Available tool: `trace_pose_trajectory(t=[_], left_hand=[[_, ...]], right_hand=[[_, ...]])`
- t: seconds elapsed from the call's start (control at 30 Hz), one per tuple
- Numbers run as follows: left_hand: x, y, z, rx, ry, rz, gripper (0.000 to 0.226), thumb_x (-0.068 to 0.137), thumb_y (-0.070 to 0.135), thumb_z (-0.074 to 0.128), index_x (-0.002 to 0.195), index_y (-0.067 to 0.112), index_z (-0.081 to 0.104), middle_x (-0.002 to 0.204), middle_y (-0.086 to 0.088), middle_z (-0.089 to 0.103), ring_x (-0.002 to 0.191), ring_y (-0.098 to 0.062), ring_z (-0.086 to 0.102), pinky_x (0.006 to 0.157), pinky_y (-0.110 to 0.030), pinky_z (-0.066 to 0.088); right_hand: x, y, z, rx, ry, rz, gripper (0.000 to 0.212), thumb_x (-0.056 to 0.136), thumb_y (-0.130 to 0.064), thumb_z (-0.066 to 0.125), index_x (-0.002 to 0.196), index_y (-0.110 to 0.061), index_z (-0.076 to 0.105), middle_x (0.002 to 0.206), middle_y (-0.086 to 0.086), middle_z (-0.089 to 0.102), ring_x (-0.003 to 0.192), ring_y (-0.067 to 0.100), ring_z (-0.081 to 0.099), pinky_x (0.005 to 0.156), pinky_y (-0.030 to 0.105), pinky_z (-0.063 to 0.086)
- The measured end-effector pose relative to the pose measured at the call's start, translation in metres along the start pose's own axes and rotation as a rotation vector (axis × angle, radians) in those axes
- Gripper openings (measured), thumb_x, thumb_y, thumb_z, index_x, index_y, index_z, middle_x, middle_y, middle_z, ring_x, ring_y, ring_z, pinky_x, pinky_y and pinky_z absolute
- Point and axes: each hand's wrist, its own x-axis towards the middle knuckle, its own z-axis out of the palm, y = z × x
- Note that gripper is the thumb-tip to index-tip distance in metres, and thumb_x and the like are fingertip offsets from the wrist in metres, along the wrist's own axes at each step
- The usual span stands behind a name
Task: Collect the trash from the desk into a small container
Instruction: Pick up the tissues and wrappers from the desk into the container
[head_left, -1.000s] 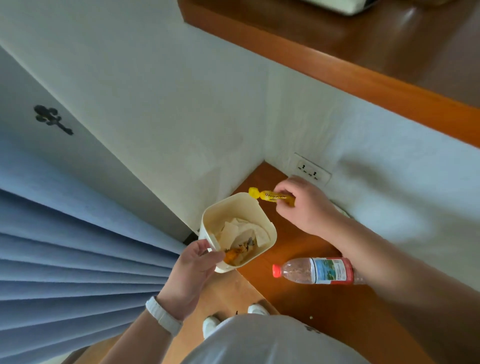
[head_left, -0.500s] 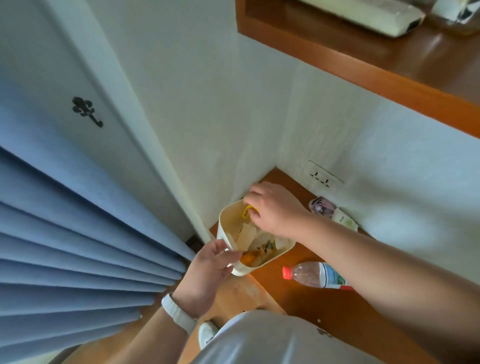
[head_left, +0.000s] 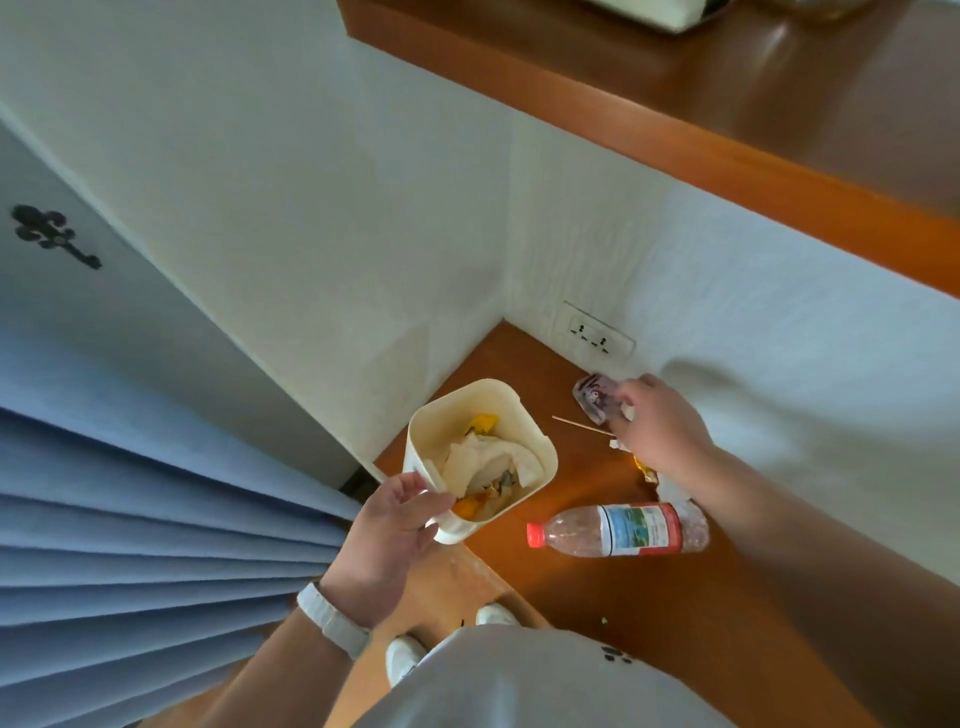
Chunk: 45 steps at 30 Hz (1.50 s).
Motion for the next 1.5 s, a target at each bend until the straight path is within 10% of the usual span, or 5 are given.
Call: trace_pose_trajectory(t=[0.33,0.9,1.13,1.5], left_hand=[[0.002,0.003,0.03,0.092,0.047,0.016,0.028,0.094,0.008,0.066,0.121,0.005,0.06,0.121,-0.016,0.07,0.115,-0.028,0.067,0.096,-0.035,0.055],[-0.006,0.001,0.035,0.159,0.019,0.049,0.029,0.094,0.01,0.066,0.123,0.007,0.061,0.121,-0.013,0.073,0.115,-0.027,0.069,0.106,-0.042,0.052],[-0.006,0.0,0.024,0.157,0.024,0.039,0.026,0.091,0.011,0.07,0.116,0.01,0.064,0.116,-0.009,0.073,0.115,-0.026,0.067,0.106,-0.042,0.052],[-0.017,-0.003,-0.007,0.066,-0.013,0.052,0.031,0.089,0.012,0.072,0.118,0.006,0.065,0.119,-0.016,0.074,0.112,-0.028,0.071,0.097,-0.037,0.055]], right_hand=[[-0.001,0.083,0.055,-0.063,-0.256,0.204,0.056,0.085,-0.035,0.062,0.134,-0.015,0.044,0.123,0.011,0.054,0.103,0.026,0.059,0.072,0.032,0.053],[-0.012,0.064,0.034,-0.059,-0.002,0.166,0.014,0.094,-0.027,0.05,0.092,-0.016,0.056,0.072,-0.004,0.052,0.066,0.014,0.053,0.052,0.026,0.039],[-0.025,-0.006,-0.042,0.252,0.191,-0.244,0.01,0.086,-0.014,0.062,0.093,-0.01,0.068,0.086,-0.001,0.06,0.064,0.015,0.052,0.051,0.022,0.034],[-0.011,-0.133,-0.042,-0.093,-0.16,-0.783,0.009,0.088,-0.02,0.052,0.082,-0.015,0.057,0.085,-0.004,0.054,0.078,0.015,0.051,0.064,0.032,0.047]])
